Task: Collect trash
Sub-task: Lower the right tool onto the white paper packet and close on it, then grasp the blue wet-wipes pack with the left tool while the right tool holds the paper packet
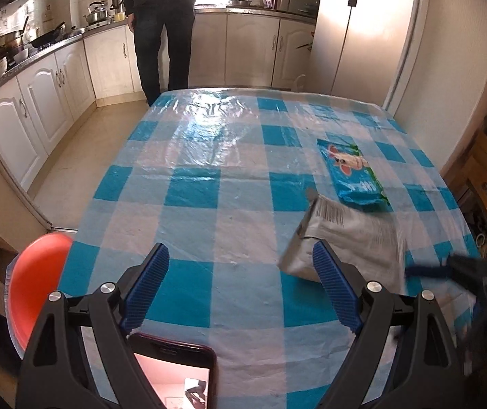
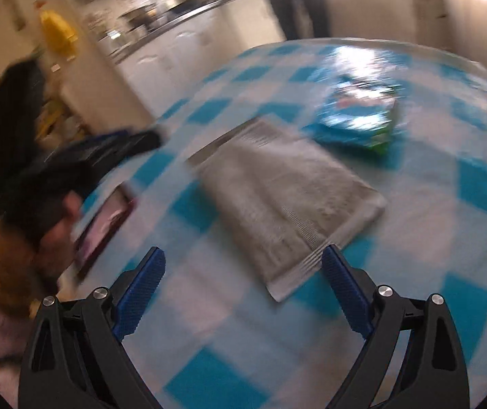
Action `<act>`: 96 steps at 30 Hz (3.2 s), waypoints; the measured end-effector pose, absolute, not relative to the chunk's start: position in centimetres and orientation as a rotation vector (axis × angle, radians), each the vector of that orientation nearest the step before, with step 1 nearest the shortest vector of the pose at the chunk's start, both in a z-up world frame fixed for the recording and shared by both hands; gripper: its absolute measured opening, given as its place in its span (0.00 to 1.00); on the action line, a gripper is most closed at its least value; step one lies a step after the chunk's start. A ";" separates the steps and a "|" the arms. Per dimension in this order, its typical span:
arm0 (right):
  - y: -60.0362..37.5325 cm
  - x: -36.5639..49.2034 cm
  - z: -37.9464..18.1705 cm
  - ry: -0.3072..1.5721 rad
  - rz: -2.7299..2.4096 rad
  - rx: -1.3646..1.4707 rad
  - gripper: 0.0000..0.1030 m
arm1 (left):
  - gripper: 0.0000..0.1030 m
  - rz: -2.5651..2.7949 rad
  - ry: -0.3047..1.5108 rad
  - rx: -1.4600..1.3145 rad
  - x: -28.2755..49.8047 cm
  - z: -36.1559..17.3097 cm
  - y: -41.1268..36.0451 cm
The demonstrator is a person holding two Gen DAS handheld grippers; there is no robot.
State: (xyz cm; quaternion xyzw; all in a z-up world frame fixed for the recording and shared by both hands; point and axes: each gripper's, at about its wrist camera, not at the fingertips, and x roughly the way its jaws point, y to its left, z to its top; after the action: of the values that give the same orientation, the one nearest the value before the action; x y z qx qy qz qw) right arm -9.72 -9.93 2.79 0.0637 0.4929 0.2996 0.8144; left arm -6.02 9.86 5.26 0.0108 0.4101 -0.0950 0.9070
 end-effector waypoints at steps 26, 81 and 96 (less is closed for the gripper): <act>-5.9 -3.0 1.1 0.961 0.571 -0.306 0.93 | 0.84 -0.179 0.832 0.023 -4.9 5.8 10.2; -21.3 -4.3 1.5 1.002 0.191 0.039 0.94 | 0.72 -0.312 0.941 0.181 5.7 0.0 -9.5; -21.4 -5.1 1.7 0.992 0.136 -0.009 0.73 | 0.57 -0.314 0.943 0.132 4.6 0.7 -7.2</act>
State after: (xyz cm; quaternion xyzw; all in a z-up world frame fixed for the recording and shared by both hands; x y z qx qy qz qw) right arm -5.06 -21.43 1.66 -0.0042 0.4754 0.0652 0.8774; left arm 4.61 -7.21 0.73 0.0631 0.4522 -0.1505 0.8769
